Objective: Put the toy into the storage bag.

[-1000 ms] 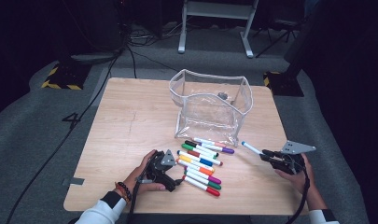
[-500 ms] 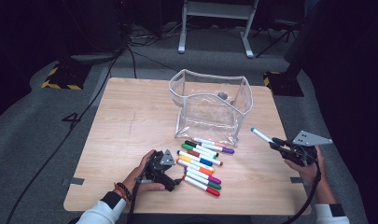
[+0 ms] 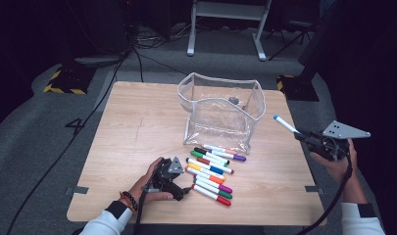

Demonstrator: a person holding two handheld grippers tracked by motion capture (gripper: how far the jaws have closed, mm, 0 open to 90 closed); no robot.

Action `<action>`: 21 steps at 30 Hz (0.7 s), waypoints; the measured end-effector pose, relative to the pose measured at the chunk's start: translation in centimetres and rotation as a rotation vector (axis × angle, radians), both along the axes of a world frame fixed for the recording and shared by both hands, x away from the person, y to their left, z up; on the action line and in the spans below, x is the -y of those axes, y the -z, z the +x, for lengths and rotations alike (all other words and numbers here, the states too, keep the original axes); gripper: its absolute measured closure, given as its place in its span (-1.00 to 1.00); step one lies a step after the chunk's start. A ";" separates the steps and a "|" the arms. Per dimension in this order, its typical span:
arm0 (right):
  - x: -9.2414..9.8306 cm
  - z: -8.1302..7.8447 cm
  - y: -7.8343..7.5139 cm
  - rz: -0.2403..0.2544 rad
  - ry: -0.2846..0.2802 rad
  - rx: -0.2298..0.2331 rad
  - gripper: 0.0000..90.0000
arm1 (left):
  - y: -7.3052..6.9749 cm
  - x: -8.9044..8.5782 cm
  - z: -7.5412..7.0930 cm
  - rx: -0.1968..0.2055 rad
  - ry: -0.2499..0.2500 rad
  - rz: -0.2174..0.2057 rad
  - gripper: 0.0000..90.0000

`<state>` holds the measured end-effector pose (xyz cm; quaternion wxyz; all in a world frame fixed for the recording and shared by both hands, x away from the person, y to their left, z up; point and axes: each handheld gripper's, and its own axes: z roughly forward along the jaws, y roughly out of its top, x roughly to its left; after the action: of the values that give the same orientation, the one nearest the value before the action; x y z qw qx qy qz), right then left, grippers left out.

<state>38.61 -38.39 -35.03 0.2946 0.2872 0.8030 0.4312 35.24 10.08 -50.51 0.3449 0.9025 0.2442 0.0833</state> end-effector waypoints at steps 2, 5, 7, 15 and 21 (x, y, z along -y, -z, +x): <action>-0.2 0.3 -1.2 -0.004 -0.005 0.017 0.65 | 0.0 0.0 0.0 0.000 0.000 0.001 -0.99; -0.9 0.9 -3.0 -0.020 -0.011 0.041 0.65 | 0.0 0.0 0.0 0.000 0.001 0.001 -0.99; -1.4 1.4 -4.1 -0.009 -0.025 0.052 0.65 | 0.0 0.0 0.0 0.000 0.001 0.001 -0.99; -4.5 3.8 -6.8 -0.010 -0.077 0.060 0.65 | 0.0 0.0 0.0 0.000 0.001 0.001 -0.99; -7.3 5.5 -7.5 -0.021 -0.118 0.046 0.65 | 0.0 0.0 0.0 0.000 0.000 0.001 -0.99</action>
<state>44.12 -31.12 -27.58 0.2900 0.2262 0.8160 0.4460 35.25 10.09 -50.50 0.3446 0.9026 0.2441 0.0834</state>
